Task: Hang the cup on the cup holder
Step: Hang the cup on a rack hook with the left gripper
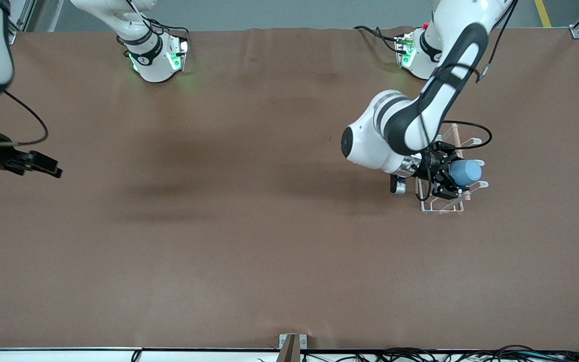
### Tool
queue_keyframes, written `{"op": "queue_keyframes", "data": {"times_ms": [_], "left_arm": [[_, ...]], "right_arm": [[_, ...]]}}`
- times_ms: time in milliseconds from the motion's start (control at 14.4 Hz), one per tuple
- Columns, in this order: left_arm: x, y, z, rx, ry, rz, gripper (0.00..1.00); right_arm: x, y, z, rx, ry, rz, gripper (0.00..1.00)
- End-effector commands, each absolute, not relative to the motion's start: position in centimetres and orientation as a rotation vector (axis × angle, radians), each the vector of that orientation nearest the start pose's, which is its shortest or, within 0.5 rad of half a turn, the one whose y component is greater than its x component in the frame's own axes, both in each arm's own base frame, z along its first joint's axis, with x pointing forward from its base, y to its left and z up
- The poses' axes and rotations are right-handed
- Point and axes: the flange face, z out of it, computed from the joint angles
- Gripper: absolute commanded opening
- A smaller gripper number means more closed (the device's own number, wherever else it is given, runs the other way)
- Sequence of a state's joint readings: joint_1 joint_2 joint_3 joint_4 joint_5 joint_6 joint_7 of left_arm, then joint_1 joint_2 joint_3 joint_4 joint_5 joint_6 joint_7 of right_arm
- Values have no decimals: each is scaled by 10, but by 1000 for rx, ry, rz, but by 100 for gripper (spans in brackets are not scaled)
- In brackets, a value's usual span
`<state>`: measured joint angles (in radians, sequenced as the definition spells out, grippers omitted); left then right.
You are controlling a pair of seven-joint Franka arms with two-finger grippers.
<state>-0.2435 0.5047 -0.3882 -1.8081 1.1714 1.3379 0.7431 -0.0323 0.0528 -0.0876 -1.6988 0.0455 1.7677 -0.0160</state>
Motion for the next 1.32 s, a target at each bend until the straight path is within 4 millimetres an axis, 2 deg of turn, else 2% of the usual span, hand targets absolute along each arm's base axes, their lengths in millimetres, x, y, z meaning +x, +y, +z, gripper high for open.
{"op": "queue_keyframes", "data": {"times_ms": [0,208,277,416,485,554,693,831,970,1108,1247], "left_arm": [[538,-226,260,-1160,1473,1084,0],[534,-224,234,-1138,1460,1122,0],[530,-227,223,-1129,1461,1130,1],[527,-227,201,-1138,1439,1123,4],[527,-226,193,-1154,1418,1106,8],[526,-227,187,-1177,1395,1083,18],[525,-226,185,-1235,1335,1035,52],[525,-224,191,-1287,1278,1022,81],[529,-226,202,-1355,1245,1018,84],[536,-228,216,-1387,1241,1013,88],[538,-228,222,-1401,1237,1008,96]], "right_arm": [[573,-74,597,-3116,239,-52,100],[562,-67,633,-3097,395,-1,100],[557,-64,644,-3094,388,24,100],[557,-61,668,-3096,360,-45,100],[557,-62,670,-3087,362,-50,100],[557,-63,666,-3089,324,-37,100],[559,-62,661,-3114,171,-29,100],[558,-61,655,-3118,155,0,100],[558,-62,653,-3165,142,10,100],[559,-49,653,-3214,107,18,100],[558,-51,654,-3204,125,24,100]]}}
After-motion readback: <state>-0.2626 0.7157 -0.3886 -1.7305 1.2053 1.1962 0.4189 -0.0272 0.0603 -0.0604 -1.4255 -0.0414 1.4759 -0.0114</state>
